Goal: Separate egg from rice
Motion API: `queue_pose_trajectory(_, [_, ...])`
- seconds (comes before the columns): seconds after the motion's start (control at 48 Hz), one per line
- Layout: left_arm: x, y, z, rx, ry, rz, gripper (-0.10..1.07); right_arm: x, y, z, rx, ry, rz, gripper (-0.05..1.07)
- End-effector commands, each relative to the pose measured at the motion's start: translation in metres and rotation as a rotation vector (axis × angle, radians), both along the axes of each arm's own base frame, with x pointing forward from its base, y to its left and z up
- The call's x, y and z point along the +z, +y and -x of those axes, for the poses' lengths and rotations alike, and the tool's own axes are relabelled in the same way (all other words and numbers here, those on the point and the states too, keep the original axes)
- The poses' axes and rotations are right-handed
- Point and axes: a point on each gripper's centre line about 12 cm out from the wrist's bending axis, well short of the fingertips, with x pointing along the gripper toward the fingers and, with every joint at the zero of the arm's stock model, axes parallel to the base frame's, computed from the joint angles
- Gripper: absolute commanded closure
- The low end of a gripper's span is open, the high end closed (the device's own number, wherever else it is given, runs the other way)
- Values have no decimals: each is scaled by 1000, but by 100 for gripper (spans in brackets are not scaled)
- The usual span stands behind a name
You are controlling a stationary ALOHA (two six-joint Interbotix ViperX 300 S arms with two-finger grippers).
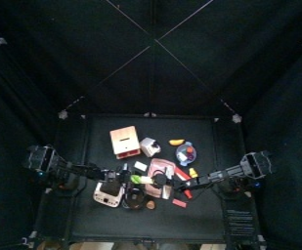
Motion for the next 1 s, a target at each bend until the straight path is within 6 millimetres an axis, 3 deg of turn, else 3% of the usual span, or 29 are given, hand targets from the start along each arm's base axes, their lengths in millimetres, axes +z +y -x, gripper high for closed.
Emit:
queue_pose_trajectory(0.0, [8, 2, -4, 8, -32, 1, 34, 11, -2, -1, -14, -27, -20, 49])
queue_pose_trajectory(0.979, [2, 12, 16, 34, -9, -1, 34, 6, -5, 22, -68, 2, -84, 58])
